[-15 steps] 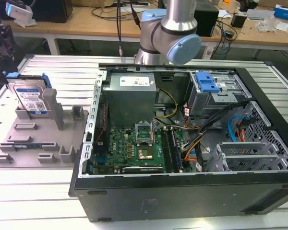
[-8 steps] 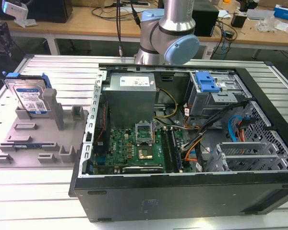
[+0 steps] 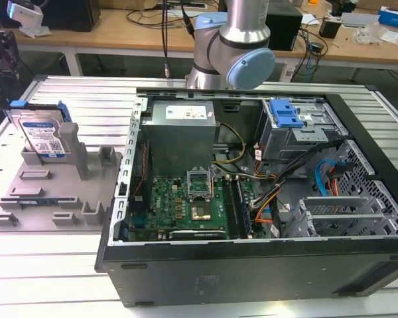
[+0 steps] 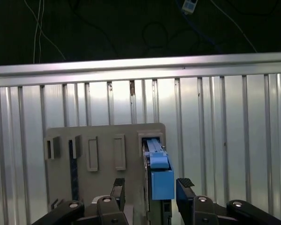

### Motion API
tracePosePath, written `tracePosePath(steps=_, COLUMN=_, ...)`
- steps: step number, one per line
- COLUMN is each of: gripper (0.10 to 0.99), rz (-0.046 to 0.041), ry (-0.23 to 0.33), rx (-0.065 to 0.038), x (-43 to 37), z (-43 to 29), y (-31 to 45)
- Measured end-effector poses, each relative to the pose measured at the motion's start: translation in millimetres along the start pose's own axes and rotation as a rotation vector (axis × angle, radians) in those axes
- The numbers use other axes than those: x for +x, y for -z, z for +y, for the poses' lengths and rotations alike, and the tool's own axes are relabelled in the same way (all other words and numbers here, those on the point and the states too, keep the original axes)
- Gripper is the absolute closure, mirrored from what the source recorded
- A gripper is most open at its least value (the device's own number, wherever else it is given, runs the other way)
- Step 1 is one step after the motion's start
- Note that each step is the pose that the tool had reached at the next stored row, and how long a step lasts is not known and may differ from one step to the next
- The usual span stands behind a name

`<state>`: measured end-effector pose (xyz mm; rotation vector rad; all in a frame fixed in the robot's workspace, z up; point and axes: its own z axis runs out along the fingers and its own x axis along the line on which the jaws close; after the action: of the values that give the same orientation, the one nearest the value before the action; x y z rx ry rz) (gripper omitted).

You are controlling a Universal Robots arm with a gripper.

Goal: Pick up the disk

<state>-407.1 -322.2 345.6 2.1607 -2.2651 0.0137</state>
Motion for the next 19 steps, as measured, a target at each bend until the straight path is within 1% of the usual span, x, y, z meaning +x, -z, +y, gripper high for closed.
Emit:
tracePosePath(steps=3, gripper=0.529, rz=-0.0001, ry=0.0, rx=0.0, x=-1.1, z=-0.5, y=-2.6)
tracePosePath(steps=5, gripper=0.529, rz=-0.0002, ry=0.0, rx=0.0, x=-4.6, z=-0.3, y=-5.5)
tracePosePath(steps=12, gripper=0.529, rz=-0.0001, ry=0.0, rx=0.0, x=-4.7, z=-0.4, y=-6.9)
tracePosePath(steps=19, gripper=0.529, rz=0.0001, ry=0.0, rx=0.0, x=-4.8, z=0.9, y=-13.1)
